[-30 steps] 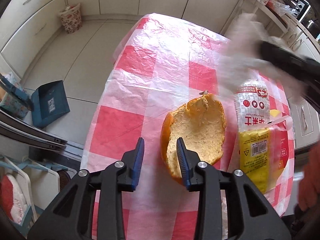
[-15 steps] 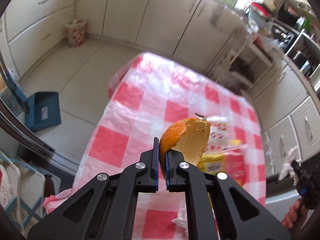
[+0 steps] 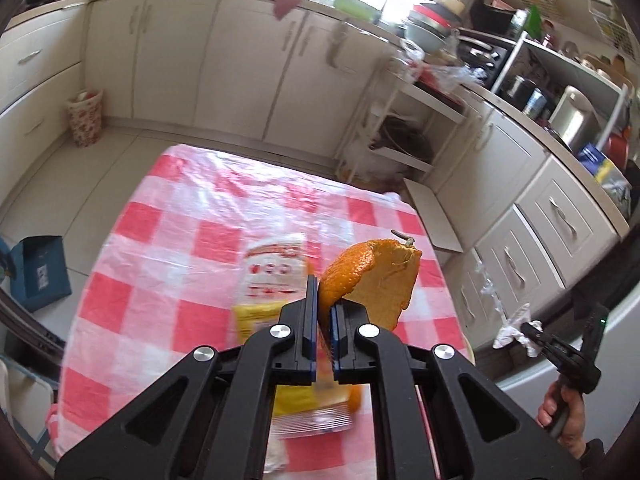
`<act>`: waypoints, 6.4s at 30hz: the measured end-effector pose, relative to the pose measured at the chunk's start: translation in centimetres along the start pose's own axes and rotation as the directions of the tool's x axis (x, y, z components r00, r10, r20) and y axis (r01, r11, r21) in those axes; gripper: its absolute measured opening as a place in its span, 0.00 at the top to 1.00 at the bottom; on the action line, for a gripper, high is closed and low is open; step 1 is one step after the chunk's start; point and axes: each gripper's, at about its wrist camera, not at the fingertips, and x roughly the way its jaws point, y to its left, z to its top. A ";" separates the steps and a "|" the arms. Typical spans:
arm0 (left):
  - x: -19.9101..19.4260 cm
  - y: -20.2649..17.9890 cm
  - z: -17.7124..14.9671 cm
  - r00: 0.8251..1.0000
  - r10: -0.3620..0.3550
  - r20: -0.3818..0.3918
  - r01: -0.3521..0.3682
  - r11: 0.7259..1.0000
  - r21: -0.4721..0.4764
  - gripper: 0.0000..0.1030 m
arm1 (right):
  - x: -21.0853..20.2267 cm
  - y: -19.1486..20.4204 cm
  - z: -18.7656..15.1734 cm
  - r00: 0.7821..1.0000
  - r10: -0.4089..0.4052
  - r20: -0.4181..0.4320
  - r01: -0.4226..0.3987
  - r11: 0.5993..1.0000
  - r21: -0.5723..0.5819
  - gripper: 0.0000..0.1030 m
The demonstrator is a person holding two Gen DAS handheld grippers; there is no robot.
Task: Collect trash
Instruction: 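Release the tissue from the right gripper while the left gripper releases the orange peel into the bucket, then bring both open grippers back over the table, then reach the right gripper to the yellow snack bag and close on it, then lift the snack bag with the right gripper while the left gripper grasps the crumpled clear plastic bag, then drop the snack bag from the right gripper while the left gripper drops the plastic bag into the bucket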
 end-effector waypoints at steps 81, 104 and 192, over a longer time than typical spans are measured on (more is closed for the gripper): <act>-16.3 2.3 -12.1 0.838 0.446 0.313 -0.463 0.886 -0.023 0.08 | -11.3 17.9 -11.7 0.927 0.195 0.319 -0.028 0.887 -0.460 0.07; -15.5 2.5 -11.8 0.851 0.453 0.265 -0.476 0.879 0.023 0.08 | -10.4 17.9 -11.4 0.947 0.188 0.259 -0.053 0.891 -0.451 0.07; -1.3 -7.5 -9.9 0.996 -0.025 -0.090 0.043 0.979 0.201 0.86 | -2.8 3.0 2.0 0.989 0.117 0.094 -0.104 0.985 -0.138 0.96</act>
